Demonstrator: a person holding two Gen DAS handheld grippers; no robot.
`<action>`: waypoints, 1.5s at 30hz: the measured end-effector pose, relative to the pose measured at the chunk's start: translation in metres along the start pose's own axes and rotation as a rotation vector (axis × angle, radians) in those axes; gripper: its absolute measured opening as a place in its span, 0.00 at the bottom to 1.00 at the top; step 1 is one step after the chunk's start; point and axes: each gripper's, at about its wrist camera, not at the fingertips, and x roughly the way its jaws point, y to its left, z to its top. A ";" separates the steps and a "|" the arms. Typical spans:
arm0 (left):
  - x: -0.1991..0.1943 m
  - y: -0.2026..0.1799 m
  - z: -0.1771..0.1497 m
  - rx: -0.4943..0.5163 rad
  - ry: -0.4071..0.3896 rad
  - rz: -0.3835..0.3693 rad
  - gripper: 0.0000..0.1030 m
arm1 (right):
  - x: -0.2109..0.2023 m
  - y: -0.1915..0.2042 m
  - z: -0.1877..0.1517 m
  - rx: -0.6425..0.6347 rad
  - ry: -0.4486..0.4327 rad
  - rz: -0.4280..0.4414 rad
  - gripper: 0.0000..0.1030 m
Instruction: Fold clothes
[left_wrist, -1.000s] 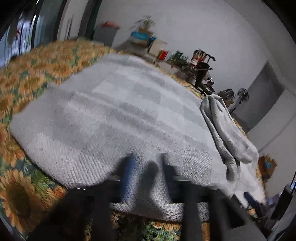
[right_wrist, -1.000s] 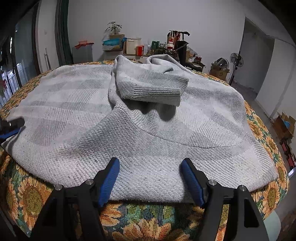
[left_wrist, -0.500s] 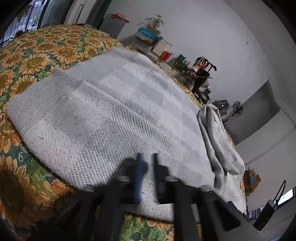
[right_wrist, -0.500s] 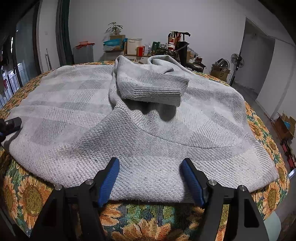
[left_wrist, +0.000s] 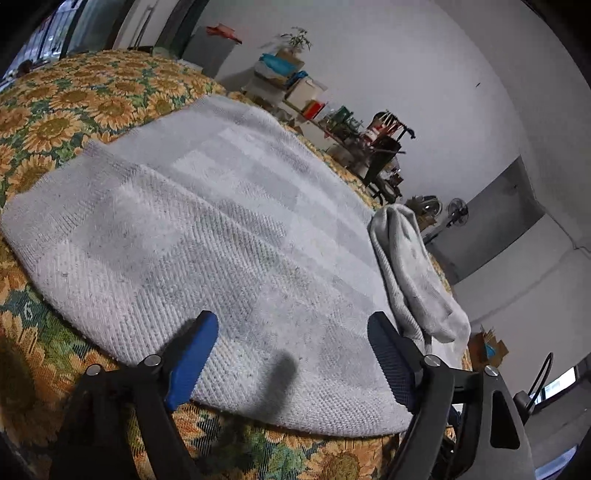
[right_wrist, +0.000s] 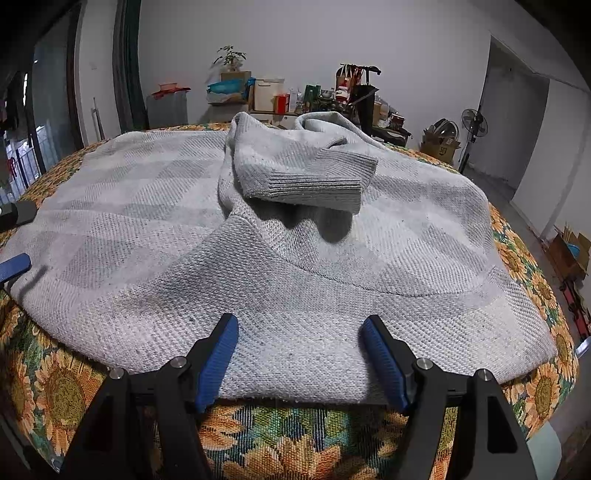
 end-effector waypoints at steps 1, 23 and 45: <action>-0.002 0.000 0.001 0.004 -0.014 -0.006 0.84 | 0.000 0.000 0.000 0.000 -0.001 0.000 0.73; -0.018 -0.033 -0.003 0.109 0.023 -0.292 0.86 | -0.079 -0.101 -0.010 0.403 -0.032 -0.057 0.73; 0.070 -0.132 -0.051 0.339 0.336 -0.255 0.86 | -0.009 -0.143 0.015 0.408 0.121 -0.186 0.52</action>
